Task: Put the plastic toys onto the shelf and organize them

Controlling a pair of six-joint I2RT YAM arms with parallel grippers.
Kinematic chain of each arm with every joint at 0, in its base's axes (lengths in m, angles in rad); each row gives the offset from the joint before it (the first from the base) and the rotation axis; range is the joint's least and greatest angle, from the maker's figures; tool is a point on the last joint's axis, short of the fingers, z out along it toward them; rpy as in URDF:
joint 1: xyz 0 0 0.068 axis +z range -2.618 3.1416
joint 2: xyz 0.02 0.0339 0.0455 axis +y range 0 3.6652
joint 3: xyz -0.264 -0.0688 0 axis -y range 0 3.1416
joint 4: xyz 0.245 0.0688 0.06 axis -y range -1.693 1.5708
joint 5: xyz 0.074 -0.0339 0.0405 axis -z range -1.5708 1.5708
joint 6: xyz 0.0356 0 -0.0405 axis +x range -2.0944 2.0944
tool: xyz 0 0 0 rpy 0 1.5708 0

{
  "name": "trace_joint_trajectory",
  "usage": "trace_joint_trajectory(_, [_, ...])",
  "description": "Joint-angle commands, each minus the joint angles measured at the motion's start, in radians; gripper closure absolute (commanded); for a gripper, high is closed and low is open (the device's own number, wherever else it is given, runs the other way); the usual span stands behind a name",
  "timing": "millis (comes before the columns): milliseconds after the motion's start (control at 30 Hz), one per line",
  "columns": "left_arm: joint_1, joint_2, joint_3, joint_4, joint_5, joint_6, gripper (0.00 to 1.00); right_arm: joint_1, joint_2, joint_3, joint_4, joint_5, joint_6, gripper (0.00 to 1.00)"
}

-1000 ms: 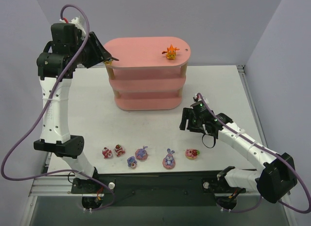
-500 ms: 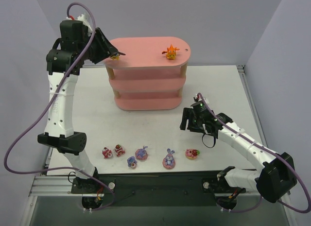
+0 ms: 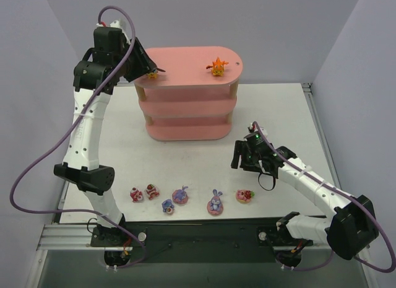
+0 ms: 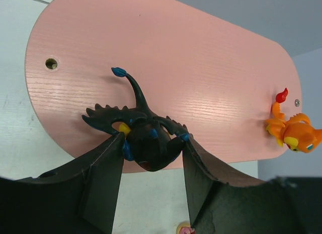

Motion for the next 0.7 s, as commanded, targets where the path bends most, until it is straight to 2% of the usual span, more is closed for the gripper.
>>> trace_joint_trajectory(0, [-0.01,0.007,0.044,0.021,-0.059,0.025,1.0,-0.01,-0.031,-0.01,-0.007,0.01,0.009,0.34])
trace_joint_trajectory(167, [-0.013,0.025,0.067,0.001,-0.062,0.04,0.96,-0.016,-0.035,-0.024,-0.002,0.008,0.012,0.34])
trace_joint_trajectory(300, [-0.013,0.027,0.074,-0.003,-0.068,0.044,0.87,-0.018,-0.037,-0.033,0.003,0.007,0.018,0.34])
trace_joint_trajectory(333, [-0.013,0.027,0.075,-0.003,-0.068,0.044,0.82,-0.018,-0.037,-0.035,0.004,0.007,0.021,0.34])
trace_joint_trajectory(667, [-0.008,0.059,0.11,-0.053,-0.08,0.014,0.67,-0.021,-0.038,-0.033,0.009,0.007,0.024,0.34])
